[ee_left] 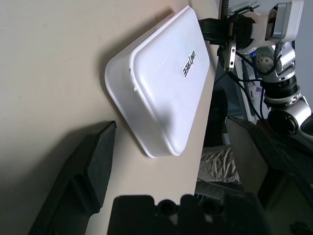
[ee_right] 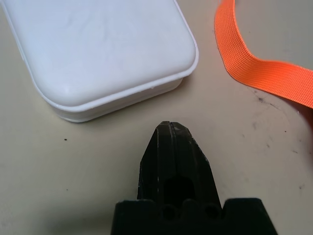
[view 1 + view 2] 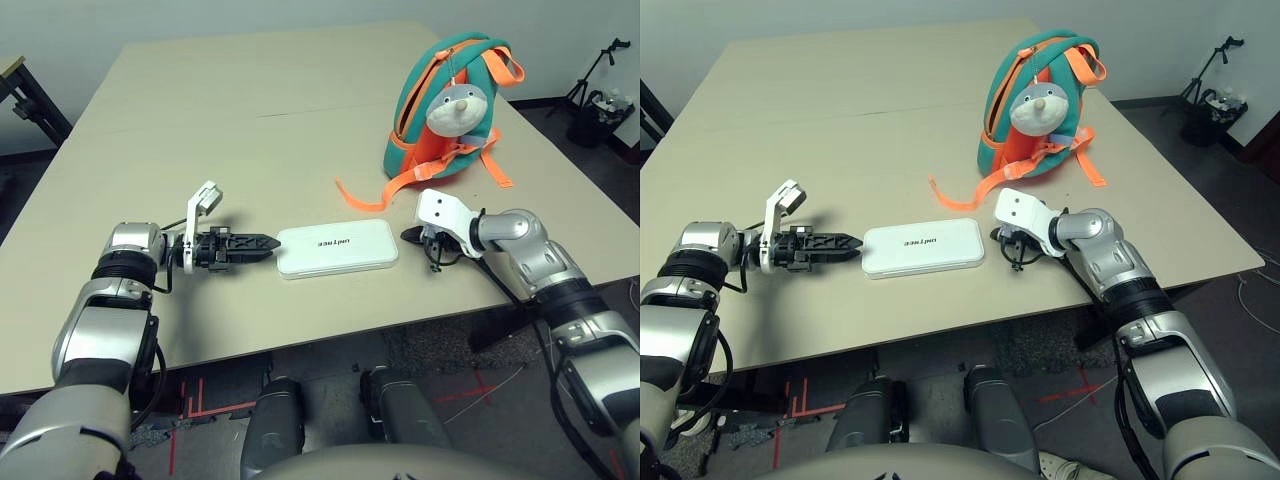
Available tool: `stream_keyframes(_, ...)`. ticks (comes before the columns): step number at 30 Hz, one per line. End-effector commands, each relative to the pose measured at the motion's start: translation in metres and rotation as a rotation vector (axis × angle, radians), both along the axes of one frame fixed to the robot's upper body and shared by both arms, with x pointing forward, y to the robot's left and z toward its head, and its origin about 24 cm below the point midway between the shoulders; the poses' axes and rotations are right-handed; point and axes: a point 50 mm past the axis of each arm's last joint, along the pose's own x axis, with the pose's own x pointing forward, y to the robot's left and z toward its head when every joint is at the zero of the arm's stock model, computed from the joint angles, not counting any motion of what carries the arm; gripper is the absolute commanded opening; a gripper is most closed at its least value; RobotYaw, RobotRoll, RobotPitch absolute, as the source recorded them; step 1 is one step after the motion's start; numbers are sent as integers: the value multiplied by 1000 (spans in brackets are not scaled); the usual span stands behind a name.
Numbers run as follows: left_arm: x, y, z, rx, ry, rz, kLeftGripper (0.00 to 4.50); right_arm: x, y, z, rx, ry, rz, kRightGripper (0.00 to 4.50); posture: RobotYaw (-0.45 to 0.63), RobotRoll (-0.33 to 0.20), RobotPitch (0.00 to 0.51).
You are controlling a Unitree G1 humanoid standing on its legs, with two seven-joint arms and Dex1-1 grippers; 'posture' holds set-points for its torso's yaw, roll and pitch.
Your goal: Put the pencil case into the backpack and zip it.
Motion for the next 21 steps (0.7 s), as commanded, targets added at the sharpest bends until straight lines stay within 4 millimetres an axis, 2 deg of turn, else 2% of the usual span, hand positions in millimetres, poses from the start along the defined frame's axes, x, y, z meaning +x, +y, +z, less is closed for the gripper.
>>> stream_keyframes(1, -5, 7, -8, 66, 43, 18, 4500, -3, 9, -5, -15, 28, 45, 10, -118, 0, 50)
stream_keyframes(7, -6, 6, -10, 63, 46, 10, 4500, -5, 22, -5, 4, 34, 78, 10, -122, 0, 56)
stream_keyframes(16, -5, 6, -9, 68, 41, 8, 4500, -4, 56, -1, 36, 36, 153, 10, -125, 0, 60)
stream_keyframes(21, -5, 5, -10, 65, 42, 7, 4500, -4, 68, 0, 37, 44, 185, 10, -124, 0, 59)
